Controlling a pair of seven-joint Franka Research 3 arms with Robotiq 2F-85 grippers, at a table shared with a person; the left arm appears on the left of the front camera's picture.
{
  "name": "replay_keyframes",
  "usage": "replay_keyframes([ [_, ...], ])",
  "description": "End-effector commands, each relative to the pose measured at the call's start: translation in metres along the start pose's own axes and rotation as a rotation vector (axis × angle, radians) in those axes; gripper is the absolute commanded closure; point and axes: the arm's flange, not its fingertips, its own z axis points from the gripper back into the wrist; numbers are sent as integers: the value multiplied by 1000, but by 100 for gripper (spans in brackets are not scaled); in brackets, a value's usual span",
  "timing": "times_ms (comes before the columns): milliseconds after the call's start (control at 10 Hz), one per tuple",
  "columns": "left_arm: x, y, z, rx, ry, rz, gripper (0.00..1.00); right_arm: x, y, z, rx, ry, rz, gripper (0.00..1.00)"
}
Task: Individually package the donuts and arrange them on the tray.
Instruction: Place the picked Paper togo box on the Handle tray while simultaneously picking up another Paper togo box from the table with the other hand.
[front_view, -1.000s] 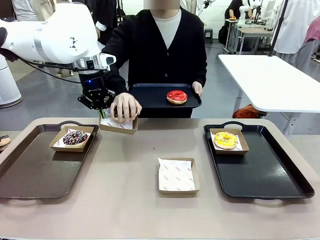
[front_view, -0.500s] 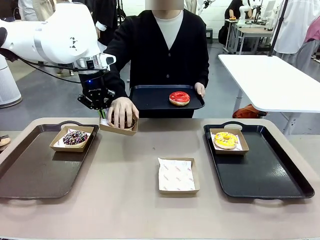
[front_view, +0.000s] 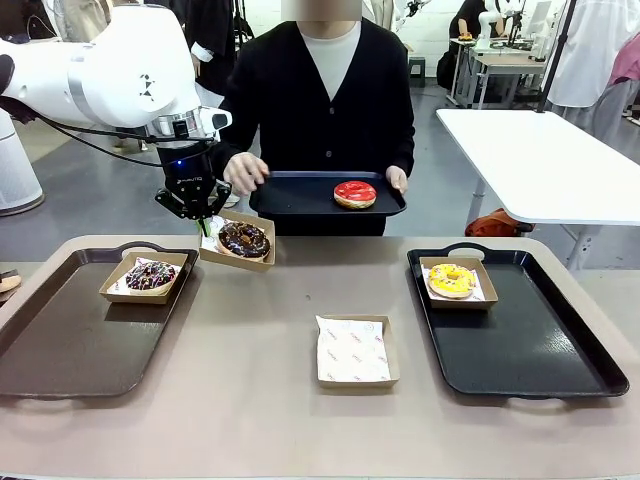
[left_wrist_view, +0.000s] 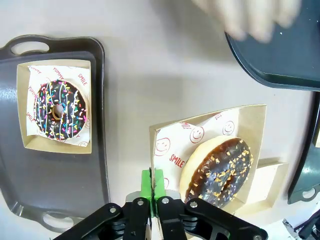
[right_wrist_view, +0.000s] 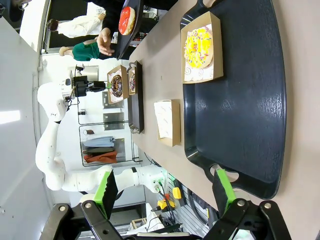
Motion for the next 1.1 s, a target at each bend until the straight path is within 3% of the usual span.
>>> replay_keyframes([
  [0,-1,1,2,-3,-9,-1,100,-1,2,0,-6,2,-10,0],
  [700,-1,1,2,-3,-9,-1,100,0,0,0,0,0,0,0],
  [1000,-27,12,25,-18,-16,-97,98,0,59,-38,-194,169,134,0],
])
